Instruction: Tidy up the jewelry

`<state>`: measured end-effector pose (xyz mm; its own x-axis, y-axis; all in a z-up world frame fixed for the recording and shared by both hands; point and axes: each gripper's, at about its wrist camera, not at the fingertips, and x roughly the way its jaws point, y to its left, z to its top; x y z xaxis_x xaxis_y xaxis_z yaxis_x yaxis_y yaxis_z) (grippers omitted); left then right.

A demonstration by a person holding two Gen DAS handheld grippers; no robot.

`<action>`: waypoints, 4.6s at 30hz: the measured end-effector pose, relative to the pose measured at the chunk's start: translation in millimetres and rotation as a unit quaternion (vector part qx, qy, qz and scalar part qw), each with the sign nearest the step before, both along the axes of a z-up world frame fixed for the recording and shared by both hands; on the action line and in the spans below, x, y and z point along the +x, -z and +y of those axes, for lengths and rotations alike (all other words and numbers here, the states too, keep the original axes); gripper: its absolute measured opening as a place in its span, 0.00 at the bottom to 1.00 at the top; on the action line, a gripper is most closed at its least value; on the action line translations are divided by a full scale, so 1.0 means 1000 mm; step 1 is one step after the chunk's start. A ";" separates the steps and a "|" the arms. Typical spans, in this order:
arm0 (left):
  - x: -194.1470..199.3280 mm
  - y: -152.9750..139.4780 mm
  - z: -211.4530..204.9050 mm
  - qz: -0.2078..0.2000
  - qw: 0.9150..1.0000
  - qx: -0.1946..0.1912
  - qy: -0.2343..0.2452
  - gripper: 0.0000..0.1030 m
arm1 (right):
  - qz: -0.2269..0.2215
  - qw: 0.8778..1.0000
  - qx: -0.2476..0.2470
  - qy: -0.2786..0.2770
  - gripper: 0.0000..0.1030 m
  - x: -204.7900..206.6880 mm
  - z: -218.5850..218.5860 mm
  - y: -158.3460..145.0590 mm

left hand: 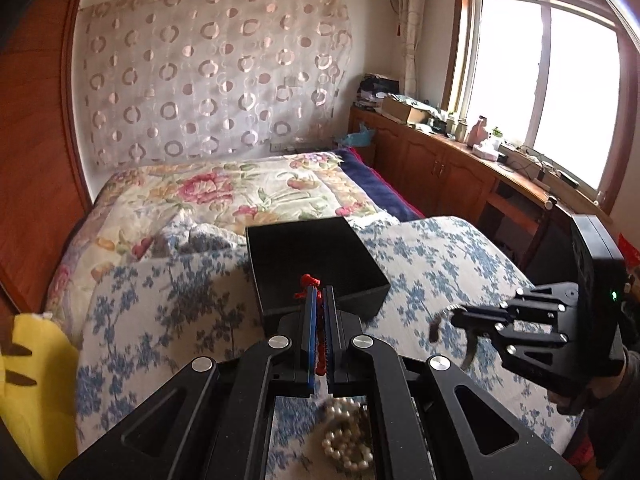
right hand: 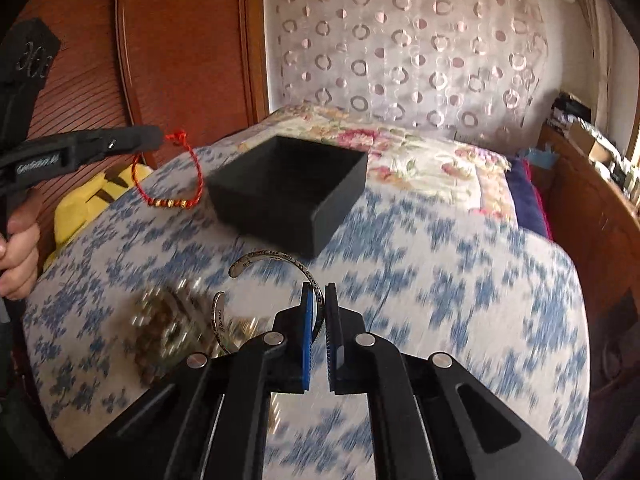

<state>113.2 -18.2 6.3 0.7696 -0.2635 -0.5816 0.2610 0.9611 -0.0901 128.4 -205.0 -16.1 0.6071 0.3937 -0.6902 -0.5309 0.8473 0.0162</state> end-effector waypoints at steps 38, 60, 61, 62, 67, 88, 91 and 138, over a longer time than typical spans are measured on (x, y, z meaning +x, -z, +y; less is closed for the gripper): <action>0.103 0.015 -0.014 0.031 0.999 0.011 0.021 0.03 | -0.012 1.000 -0.008 -0.018 0.26 0.086 0.029 -0.012; 0.001 0.035 -0.004 0.035 0.999 0.011 0.017 0.43 | 0.017 0.999 0.028 0.018 0.26 -0.008 -0.008 0.006; -0.005 0.038 -0.004 0.037 0.999 0.008 0.018 0.43 | 0.020 0.999 0.028 0.021 0.26 -0.013 -0.010 0.008; -0.008 0.040 -0.003 0.039 0.999 0.006 0.019 0.43 | 0.022 0.999 0.028 0.024 0.26 -0.017 -0.011 0.010; -0.025 0.051 -0.002 0.052 0.998 -0.009 0.021 0.43 | 0.032 0.998 0.030 0.035 0.26 -0.041 -0.018 0.020; -0.007 0.090 -0.027 0.131 0.989 -0.046 0.045 0.28 | 0.045 0.997 0.040 0.044 0.26 -0.080 -0.029 0.036; -0.006 0.089 -0.031 0.135 0.988 -0.051 0.053 0.16 | 0.044 0.997 0.041 0.046 0.26 -0.080 -0.031 0.035; -0.030 0.069 0.010 0.079 0.996 -0.031 0.019 0.16 | 0.056 0.996 0.065 0.026 0.38 -0.038 0.008 0.030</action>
<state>82.8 -7.9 -62.4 0.6588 -0.3297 -0.6762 0.2743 0.9422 -0.1922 90.8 -196.5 -46.2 0.5506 0.4551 -0.6998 -0.4754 0.8600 0.1852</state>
